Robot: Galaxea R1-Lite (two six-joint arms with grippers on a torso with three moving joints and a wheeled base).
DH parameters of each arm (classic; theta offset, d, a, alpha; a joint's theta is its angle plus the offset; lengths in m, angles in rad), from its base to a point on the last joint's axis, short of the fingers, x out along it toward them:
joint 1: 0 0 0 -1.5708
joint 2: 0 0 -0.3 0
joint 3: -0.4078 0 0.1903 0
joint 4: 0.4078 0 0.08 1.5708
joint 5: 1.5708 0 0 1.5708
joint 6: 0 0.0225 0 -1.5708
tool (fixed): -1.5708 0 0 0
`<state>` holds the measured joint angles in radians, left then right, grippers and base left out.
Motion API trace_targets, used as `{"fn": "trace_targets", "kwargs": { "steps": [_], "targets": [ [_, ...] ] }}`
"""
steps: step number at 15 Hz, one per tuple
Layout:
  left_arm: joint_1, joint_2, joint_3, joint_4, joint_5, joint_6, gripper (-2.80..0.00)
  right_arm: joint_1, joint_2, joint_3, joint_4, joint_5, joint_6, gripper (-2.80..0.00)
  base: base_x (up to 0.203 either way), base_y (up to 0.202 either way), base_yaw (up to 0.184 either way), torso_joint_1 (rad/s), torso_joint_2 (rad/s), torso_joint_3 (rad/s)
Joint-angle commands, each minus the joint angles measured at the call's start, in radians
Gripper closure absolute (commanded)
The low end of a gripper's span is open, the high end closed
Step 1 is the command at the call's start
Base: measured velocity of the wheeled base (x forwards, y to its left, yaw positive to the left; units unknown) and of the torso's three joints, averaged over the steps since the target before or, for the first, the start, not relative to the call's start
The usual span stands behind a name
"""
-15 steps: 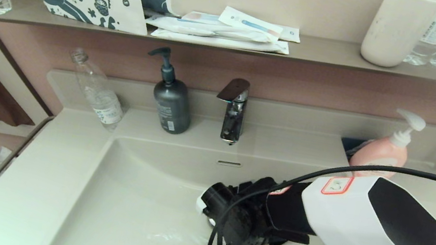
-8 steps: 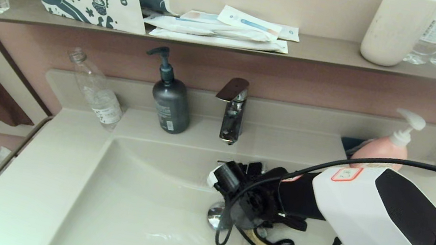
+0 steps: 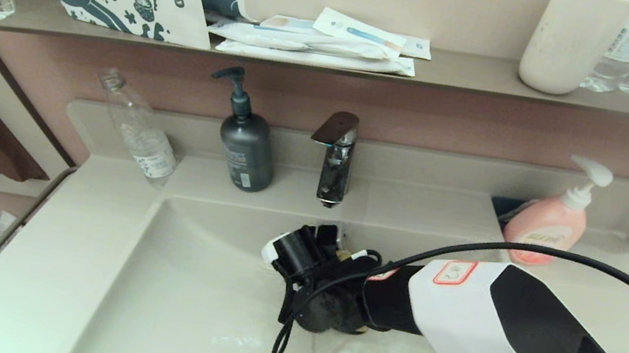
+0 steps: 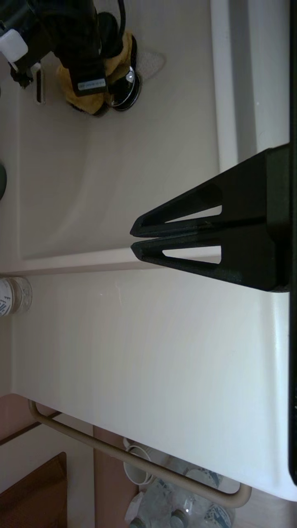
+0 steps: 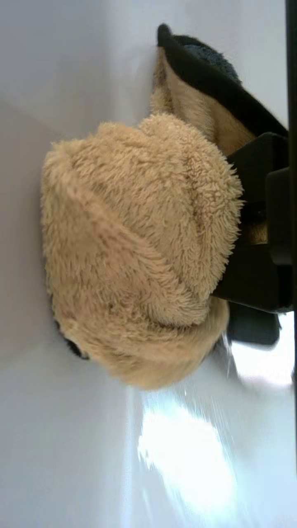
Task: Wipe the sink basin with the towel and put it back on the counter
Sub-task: Wipe the sink
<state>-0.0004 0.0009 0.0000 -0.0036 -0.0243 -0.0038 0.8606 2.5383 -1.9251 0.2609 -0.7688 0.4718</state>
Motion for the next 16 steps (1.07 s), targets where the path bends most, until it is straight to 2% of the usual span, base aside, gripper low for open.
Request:
{"fn": "trace_targets", "kwargs": {
  "steps": [1, 4, 11, 13, 16],
  "targets": [
    [0.0, 0.001, 0.0, 0.001, 0.0, -0.001, 0.0, 0.04, 0.018, -0.017, -0.009, 0.003, -0.01, 0.0, 0.0, 0.0, 0.0, 0.0, 0.0, 0.0],
    [0.0, 0.001, 0.0, 0.0, 0.0, -0.001, 0.0, 0.079, 0.018, -0.02, -0.043, 0.089, -0.012, 0.0, 0.0, 0.0, 0.0, 0.0, 0.0, 0.0],
    [0.0, 0.001, 0.0, 0.0, 0.0, -0.001, 0.0, 0.127, -0.018, -0.011, -0.032, 0.2, -0.005, 0.0, 0.0, 0.0, 0.0, 0.0, 0.0, 0.0],
    [-0.001, 0.001, 0.0, 0.0, 0.0, -0.001, 0.0, 0.139, -0.025, -0.012, -0.031, 0.255, -0.006, 0.0, 0.0, 0.0, 0.0, 0.0, 0.0, 0.0],
    [0.0, 0.001, 0.0, 0.0, 0.0, -0.001, 0.0, 0.159, -0.035, -0.009, 0.054, 0.328, -0.009, 0.0, 0.0, 0.0, 0.0, 0.0, 0.0, 0.0]
  ]
}}
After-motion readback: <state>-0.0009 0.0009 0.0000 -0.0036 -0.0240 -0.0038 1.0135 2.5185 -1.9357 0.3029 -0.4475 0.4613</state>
